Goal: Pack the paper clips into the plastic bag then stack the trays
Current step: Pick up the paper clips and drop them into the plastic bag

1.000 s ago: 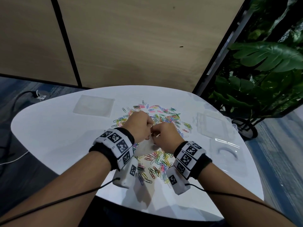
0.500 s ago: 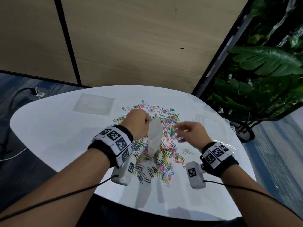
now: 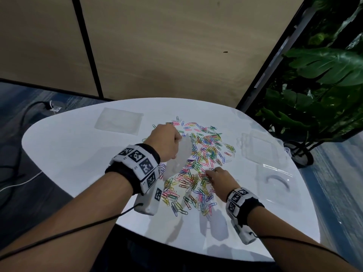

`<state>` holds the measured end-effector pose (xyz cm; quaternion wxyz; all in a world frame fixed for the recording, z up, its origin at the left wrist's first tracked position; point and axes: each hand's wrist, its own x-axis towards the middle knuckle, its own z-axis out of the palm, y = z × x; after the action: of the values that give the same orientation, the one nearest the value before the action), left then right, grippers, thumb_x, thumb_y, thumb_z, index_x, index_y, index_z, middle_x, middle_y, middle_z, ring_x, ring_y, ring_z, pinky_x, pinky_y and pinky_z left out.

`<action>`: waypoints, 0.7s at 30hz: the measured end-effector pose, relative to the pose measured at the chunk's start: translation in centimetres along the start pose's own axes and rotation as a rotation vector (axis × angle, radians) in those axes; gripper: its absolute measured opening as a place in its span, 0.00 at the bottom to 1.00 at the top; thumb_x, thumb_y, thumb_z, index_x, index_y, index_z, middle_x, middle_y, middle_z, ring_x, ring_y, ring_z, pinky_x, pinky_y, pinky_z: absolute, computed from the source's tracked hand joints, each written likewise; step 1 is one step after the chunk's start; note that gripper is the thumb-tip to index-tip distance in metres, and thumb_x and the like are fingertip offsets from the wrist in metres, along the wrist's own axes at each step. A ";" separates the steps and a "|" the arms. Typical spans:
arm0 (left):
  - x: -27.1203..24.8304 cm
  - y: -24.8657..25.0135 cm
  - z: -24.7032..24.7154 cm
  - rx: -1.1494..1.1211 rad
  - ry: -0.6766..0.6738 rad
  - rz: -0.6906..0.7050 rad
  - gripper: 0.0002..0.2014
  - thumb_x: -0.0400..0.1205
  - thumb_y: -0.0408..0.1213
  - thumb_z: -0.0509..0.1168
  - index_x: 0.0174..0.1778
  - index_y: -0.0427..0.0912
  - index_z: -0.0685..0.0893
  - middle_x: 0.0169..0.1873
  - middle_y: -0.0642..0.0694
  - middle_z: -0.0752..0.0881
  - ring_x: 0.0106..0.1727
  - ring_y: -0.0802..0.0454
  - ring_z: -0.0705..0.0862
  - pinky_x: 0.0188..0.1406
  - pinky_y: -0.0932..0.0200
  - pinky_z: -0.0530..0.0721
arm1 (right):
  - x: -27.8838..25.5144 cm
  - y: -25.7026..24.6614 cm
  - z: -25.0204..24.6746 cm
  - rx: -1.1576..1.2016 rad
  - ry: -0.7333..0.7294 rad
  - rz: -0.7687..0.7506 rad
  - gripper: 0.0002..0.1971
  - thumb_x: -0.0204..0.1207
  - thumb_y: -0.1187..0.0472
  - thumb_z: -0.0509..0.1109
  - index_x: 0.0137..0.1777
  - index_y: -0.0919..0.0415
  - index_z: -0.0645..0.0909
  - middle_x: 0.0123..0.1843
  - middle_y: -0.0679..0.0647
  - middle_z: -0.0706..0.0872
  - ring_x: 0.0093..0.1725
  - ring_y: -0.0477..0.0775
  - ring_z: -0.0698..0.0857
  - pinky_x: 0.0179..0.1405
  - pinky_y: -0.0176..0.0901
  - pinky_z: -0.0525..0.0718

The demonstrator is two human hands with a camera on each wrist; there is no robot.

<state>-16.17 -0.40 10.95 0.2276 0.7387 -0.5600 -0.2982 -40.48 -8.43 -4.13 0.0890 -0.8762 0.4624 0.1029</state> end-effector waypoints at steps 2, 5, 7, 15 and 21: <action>0.1 -0.1 0.0 0.005 0.009 0.013 0.14 0.85 0.26 0.58 0.45 0.35 0.91 0.41 0.46 0.82 0.35 0.46 0.94 0.20 0.66 0.82 | 0.4 -0.3 0.0 -0.037 0.035 -0.023 0.16 0.76 0.72 0.65 0.60 0.57 0.83 0.52 0.58 0.82 0.51 0.60 0.84 0.49 0.47 0.85; 0.4 -0.3 0.1 0.004 0.015 0.025 0.14 0.84 0.26 0.59 0.35 0.40 0.83 0.40 0.44 0.81 0.32 0.51 0.93 0.33 0.46 0.93 | 0.5 -0.7 -0.9 -0.038 0.063 0.006 0.07 0.79 0.67 0.67 0.51 0.62 0.87 0.47 0.58 0.85 0.45 0.59 0.85 0.42 0.44 0.80; 0.3 -0.4 0.1 -0.006 0.030 0.010 0.14 0.85 0.27 0.59 0.40 0.35 0.88 0.42 0.44 0.85 0.33 0.49 0.93 0.39 0.46 0.94 | 0.4 -0.6 -1.7 0.067 0.066 0.093 0.08 0.80 0.62 0.68 0.47 0.63 0.89 0.44 0.60 0.88 0.42 0.60 0.86 0.40 0.43 0.82; 0.2 0.2 0.1 -0.015 0.012 -0.004 0.14 0.86 0.27 0.58 0.48 0.43 0.90 0.43 0.40 0.88 0.35 0.46 0.94 0.41 0.52 0.93 | 0.6 1.4 -5.4 0.973 0.092 0.485 0.06 0.71 0.64 0.80 0.46 0.65 0.91 0.40 0.58 0.93 0.39 0.52 0.92 0.48 0.40 0.90; 0.5 0.5 0.8 0.006 0.001 0.012 0.15 0.85 0.26 0.58 0.35 0.41 0.84 0.37 0.31 0.91 0.29 0.49 0.93 0.38 0.45 0.93 | -0.5 -3.2 -11.6 1.779 -0.030 0.205 0.13 0.77 0.70 0.72 0.57 0.79 0.83 0.50 0.65 0.89 0.51 0.55 0.90 0.52 0.38 0.89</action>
<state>-16.98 -1.01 10.57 0.2277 0.7362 -0.5650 -0.2949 -36.99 -9.21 7.39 0.7317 -0.4363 0.4459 -0.2746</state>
